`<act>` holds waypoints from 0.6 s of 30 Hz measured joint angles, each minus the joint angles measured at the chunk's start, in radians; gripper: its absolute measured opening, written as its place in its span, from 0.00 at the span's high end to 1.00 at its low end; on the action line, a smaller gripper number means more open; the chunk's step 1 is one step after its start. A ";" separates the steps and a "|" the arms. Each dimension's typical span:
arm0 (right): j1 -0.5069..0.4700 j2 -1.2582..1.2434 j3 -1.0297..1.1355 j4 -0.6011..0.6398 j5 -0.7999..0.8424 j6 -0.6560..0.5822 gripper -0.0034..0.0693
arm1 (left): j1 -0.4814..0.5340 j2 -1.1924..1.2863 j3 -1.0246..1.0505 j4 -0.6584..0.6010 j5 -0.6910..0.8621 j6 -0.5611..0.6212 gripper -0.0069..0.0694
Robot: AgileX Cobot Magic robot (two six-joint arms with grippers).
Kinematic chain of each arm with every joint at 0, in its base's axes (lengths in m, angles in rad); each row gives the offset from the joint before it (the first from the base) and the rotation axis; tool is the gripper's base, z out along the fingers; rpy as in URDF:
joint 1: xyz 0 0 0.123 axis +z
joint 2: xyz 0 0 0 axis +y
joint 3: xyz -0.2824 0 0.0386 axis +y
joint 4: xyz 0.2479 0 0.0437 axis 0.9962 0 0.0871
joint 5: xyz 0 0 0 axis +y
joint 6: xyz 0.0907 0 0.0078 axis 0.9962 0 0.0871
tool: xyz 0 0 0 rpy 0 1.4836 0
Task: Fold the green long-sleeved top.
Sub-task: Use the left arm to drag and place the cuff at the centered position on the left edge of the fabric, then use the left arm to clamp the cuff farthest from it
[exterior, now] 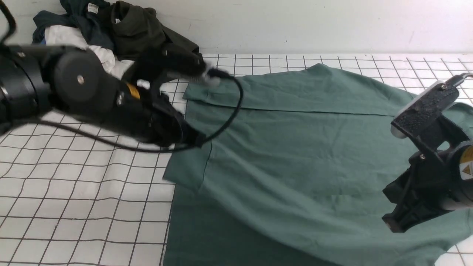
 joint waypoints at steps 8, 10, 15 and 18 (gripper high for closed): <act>0.000 0.000 0.000 -0.005 -0.035 0.029 0.97 | 0.092 0.269 -0.204 0.019 -0.066 0.020 0.92; 0.000 0.000 0.000 -0.004 -0.044 0.039 0.97 | 0.109 0.365 -0.251 0.019 -0.091 0.021 0.90; 0.000 0.000 0.004 -0.003 -0.065 0.052 0.97 | 0.153 0.575 -0.431 0.020 -0.049 0.001 0.70; 0.000 0.000 0.017 0.007 -0.101 0.054 0.97 | 0.172 0.653 -0.587 0.021 0.043 -0.037 0.57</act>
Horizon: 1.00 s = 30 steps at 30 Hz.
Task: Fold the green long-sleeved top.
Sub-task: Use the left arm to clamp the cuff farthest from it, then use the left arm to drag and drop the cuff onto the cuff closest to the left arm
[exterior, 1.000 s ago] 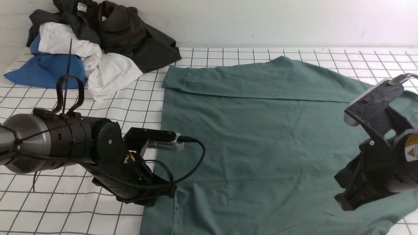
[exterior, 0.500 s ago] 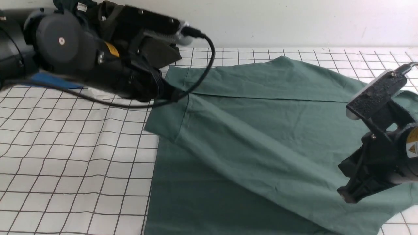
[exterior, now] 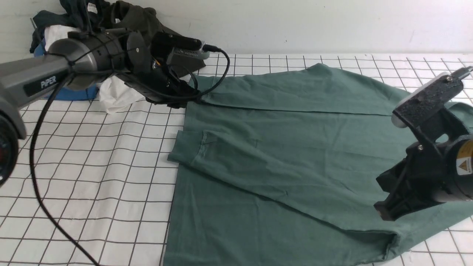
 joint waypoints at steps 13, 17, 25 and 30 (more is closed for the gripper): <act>0.000 0.111 0.042 0.090 -0.165 0.000 0.97 | 0.053 0.492 -0.726 0.003 0.198 -0.104 0.34; 0.000 0.159 0.042 0.110 -0.169 0.000 0.97 | 0.053 0.553 -0.757 -0.030 0.171 -0.084 0.40; 0.000 0.168 0.042 0.113 -0.171 -0.007 0.97 | 0.047 0.543 -0.761 -0.087 0.196 0.053 0.87; 0.000 0.168 0.042 0.113 -0.160 -0.008 0.97 | 0.029 0.430 -0.760 -0.064 0.278 0.104 0.88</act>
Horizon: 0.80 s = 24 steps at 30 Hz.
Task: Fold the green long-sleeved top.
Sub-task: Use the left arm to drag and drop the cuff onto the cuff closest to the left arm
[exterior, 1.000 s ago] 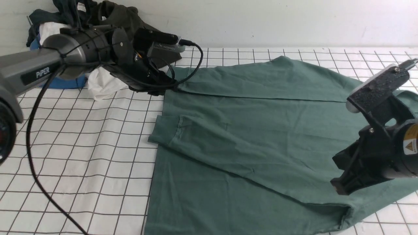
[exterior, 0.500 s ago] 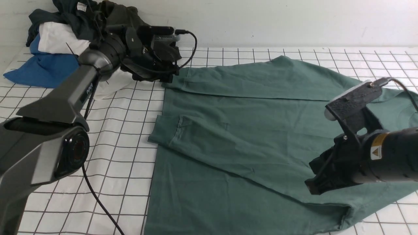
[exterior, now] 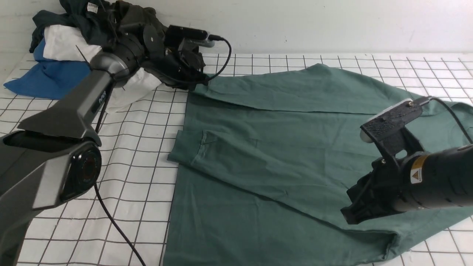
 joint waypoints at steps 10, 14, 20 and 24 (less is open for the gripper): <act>0.000 -0.102 0.000 -0.090 0.074 -0.003 0.97 | -0.052 -0.359 0.157 0.012 0.312 -0.049 0.88; 0.000 -0.175 0.000 -0.100 0.079 -0.003 0.97 | -0.088 -0.440 0.465 0.051 0.312 -0.054 0.88; 0.000 -0.241 0.000 -0.101 0.080 -0.003 0.97 | -0.124 -0.438 0.749 0.148 0.312 -0.052 0.87; 0.000 -0.254 0.000 -0.101 0.082 -0.002 0.97 | -0.126 -0.449 0.771 0.180 0.309 -0.058 0.76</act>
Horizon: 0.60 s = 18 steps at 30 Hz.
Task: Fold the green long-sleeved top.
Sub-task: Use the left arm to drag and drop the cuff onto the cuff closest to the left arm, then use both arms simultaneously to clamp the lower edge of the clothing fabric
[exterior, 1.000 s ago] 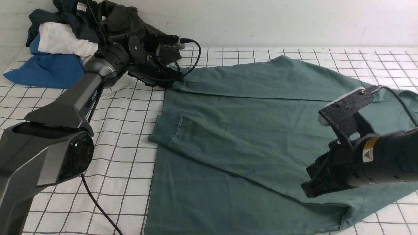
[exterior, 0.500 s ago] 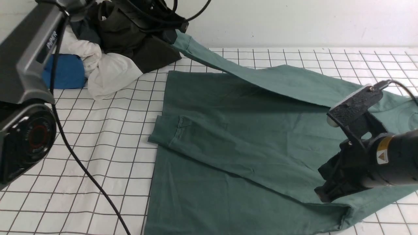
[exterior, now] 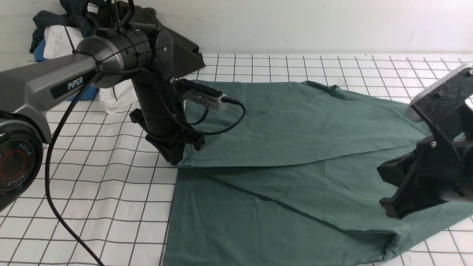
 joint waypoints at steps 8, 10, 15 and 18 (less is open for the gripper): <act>0.000 0.000 0.001 0.000 0.010 0.000 0.97 | -0.088 -0.151 0.107 -0.013 -0.004 -0.039 0.35; 0.000 0.000 0.001 0.000 0.017 0.000 0.97 | -0.161 -0.201 0.223 -0.002 -0.005 -0.026 0.24; 0.000 0.000 0.001 -0.001 0.018 -0.001 0.97 | -0.287 -0.224 0.471 0.060 -0.012 0.112 0.19; 0.000 0.000 0.001 -0.001 0.021 -0.001 0.97 | -0.326 -0.224 0.592 0.080 -0.066 0.227 0.21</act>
